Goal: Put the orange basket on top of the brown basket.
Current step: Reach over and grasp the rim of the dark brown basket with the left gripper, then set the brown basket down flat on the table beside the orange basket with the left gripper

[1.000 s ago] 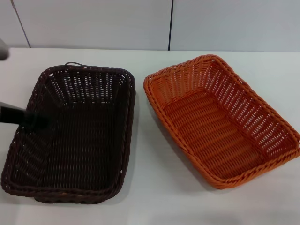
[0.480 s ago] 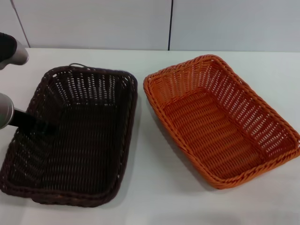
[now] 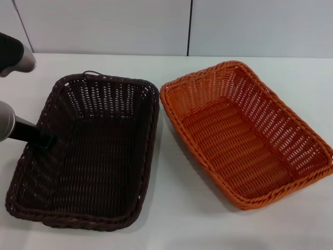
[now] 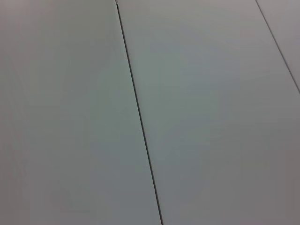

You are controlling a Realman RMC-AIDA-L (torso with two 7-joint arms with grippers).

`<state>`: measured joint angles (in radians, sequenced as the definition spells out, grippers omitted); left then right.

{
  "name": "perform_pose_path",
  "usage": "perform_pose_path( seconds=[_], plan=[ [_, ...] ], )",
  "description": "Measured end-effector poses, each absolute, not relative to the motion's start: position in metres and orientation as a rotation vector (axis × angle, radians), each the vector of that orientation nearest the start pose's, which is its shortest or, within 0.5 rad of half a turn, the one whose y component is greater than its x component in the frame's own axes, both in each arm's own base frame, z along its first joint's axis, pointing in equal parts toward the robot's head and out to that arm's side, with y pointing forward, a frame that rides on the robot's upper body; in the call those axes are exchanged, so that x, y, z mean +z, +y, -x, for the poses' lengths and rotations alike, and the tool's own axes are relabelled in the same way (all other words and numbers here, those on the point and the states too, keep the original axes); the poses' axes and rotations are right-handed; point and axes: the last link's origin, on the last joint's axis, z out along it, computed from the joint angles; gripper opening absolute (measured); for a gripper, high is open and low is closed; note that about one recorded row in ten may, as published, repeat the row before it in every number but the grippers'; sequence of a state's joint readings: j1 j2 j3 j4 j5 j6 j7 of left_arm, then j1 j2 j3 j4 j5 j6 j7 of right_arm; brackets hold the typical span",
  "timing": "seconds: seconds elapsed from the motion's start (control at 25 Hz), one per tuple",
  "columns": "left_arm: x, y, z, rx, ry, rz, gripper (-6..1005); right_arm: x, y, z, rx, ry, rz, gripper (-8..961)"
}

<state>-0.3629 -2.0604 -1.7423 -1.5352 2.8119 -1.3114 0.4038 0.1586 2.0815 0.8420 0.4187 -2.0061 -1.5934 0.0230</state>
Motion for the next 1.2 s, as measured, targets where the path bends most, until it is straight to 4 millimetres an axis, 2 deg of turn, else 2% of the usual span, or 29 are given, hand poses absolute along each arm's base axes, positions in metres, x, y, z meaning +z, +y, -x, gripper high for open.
perform_pose_path(
  seconds=[0.12, 0.16, 0.28, 0.36, 0.68, 0.8, 1.0, 1.2],
  plan=[
    [0.051, 0.354, 0.238, 0.413, -0.956, 2.144, 296, 0.039, 0.246, -0.334, 0.895, 0.425, 1.045, 809],
    [0.053, 0.354, 0.236, 0.436, -0.894, 2.174, 271, 0.039, 0.246, -0.334, 0.894, 0.425, 1.045, 809],
    [0.055, 0.354, 0.233, 0.476, -0.793, 2.216, 269, 0.039, 0.246, -0.334, 0.895, 0.425, 1.045, 809],
    [0.06, 0.353, 0.233, 0.548, -0.632, 2.283, 268, 0.039, 0.246, -0.334, 0.895, 0.423, 1.045, 809],
    [0.077, 0.358, 0.236, 0.639, -0.421, 2.351, 269, 0.039, 0.244, -0.335, 0.893, 0.428, 1.039, 809],
    [0.082, 0.363, 0.234, 0.685, -0.277, 2.391, 270, 0.041, 0.242, -0.335, 0.898, 0.421, 1.029, 809],
    [0.08, 0.367, 0.225, 0.709, -0.132, 2.434, 271, 0.041, 0.242, -0.334, 0.902, 0.418, 1.027, 809],
    [0.065, 0.376, 0.206, 0.637, 0.002, 2.522, 271, 0.041, 0.243, -0.333, 0.903, 0.416, 1.026, 809]
  ],
)
